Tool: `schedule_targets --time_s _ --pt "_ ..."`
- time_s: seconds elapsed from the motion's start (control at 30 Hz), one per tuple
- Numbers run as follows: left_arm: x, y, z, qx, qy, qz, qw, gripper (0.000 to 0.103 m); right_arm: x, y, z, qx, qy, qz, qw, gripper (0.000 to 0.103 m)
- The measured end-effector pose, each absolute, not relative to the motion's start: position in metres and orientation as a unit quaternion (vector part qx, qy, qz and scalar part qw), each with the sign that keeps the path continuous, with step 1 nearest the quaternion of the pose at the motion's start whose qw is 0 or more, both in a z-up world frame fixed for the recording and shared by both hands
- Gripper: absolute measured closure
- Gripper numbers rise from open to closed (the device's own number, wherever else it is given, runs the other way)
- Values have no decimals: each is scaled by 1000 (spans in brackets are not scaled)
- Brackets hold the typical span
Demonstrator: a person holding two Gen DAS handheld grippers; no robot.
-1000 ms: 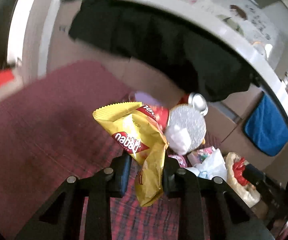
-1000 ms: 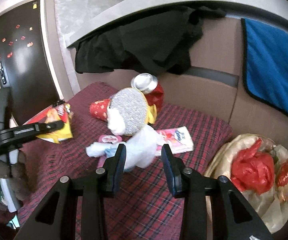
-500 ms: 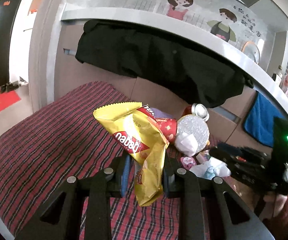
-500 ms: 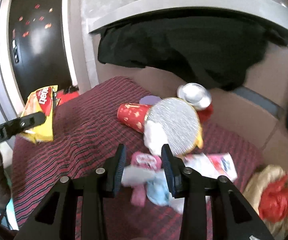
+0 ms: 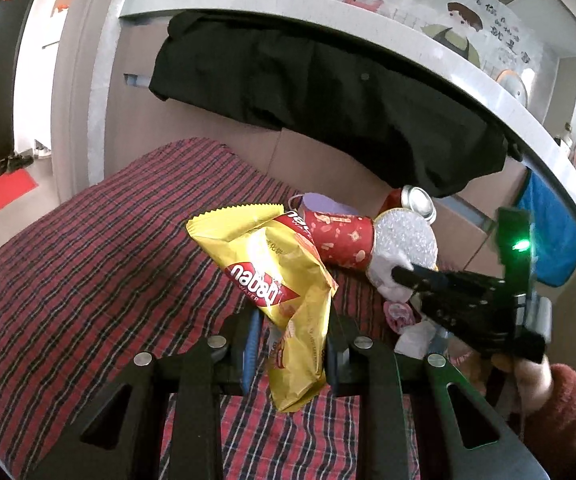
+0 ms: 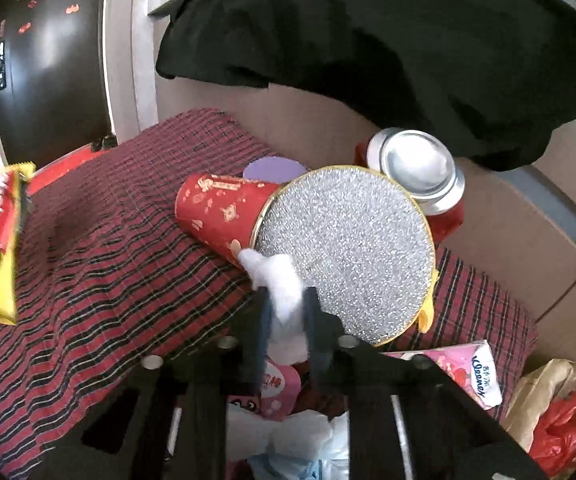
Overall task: Collect trash
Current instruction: 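Grasp the yellow Nabati wrapper with left tool while right tool grasps white tissue, then carry the yellow wrapper and white tissue in both tools over the wastebasket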
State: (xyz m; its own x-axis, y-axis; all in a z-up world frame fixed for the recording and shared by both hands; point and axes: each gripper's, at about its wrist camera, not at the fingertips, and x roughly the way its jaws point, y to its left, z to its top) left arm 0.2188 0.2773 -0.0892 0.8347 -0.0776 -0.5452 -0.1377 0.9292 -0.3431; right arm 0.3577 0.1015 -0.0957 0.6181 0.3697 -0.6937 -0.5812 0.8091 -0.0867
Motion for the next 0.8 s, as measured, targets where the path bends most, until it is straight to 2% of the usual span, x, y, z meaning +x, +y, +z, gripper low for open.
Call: schedule_targets --time_s 0.3,0.8 --pt "219 245 -62 -160 265 2 951 76 319 69 -43 -113 303 290 901 93" --pt "210 132 12 -68 188 -33 979 76 270 -40 31 -42 225 244 943 93"
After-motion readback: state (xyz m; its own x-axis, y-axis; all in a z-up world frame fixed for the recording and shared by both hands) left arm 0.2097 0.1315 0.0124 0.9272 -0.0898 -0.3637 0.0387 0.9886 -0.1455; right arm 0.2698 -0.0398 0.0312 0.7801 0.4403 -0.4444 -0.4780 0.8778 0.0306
